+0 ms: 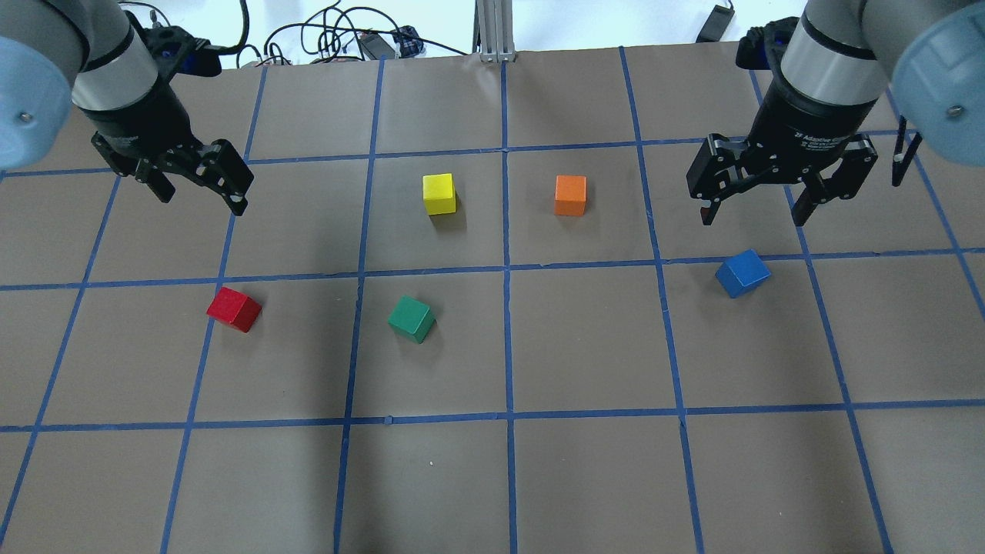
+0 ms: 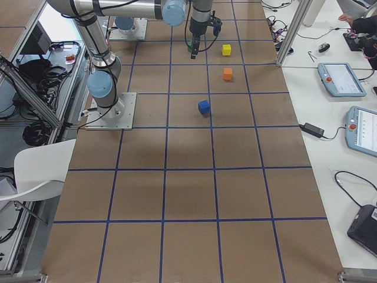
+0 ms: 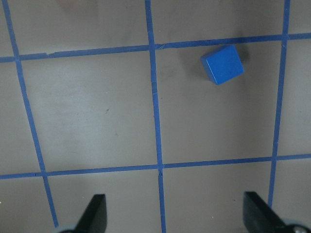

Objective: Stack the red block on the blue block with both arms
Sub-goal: 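Move the left gripper down over the red cube and close on it, then carry the red cube with the left gripper toward the table centre, then lower the red cube and open the left gripper to release it, then raise the left gripper away while the right gripper moves toward the red cube, then lower the right gripper onto the red cube and close on it, then carry the red cube with the right gripper over the blue cube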

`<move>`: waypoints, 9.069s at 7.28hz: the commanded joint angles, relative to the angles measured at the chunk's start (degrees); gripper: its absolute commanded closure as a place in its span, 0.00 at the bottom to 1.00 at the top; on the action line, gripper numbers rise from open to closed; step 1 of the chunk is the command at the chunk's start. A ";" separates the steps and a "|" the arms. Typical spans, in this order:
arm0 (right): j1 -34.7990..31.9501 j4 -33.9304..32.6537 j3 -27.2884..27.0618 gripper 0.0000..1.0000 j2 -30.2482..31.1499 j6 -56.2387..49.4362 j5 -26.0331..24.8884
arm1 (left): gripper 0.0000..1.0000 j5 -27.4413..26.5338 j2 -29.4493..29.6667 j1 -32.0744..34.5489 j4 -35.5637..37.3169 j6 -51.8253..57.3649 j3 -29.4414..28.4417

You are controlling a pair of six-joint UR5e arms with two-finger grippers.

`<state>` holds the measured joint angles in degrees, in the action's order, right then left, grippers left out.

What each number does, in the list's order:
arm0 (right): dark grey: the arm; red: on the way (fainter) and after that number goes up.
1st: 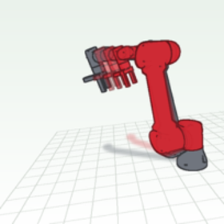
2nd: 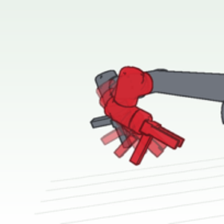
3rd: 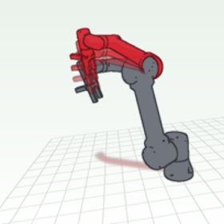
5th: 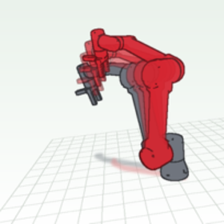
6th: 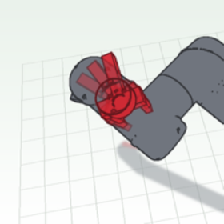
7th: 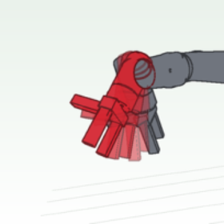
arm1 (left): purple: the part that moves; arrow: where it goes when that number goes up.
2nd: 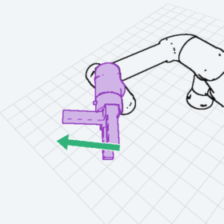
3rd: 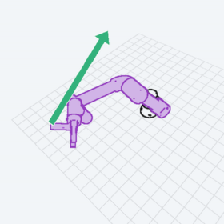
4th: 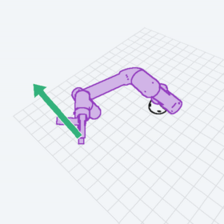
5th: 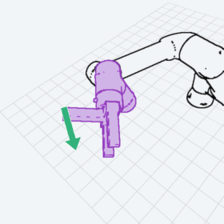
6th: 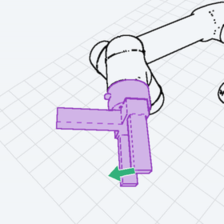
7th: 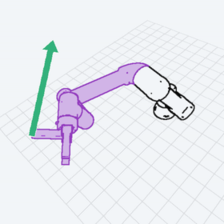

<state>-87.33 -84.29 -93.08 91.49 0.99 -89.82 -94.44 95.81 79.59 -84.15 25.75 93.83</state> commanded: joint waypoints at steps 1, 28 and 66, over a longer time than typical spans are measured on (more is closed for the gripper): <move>0.05 0.00 0.00 0.00 0.00 -0.02 0.00 | 0.00 -0.22 2.53 -3.64 13.16 8.42 8.61; -0.03 -0.18 0.00 0.00 0.00 0.06 0.09 | 0.85 7.43 22.65 32.45 32.45 -47.29 2.94; -19.47 -31.70 4.72 1.00 -28.24 15.45 3.43 | 0.00 6.20 -4.66 9.35 -4.97 -26.02 -7.43</move>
<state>-107.99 -121.10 -90.48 60.51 16.80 -86.12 -88.10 91.15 88.87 -89.04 -0.33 86.37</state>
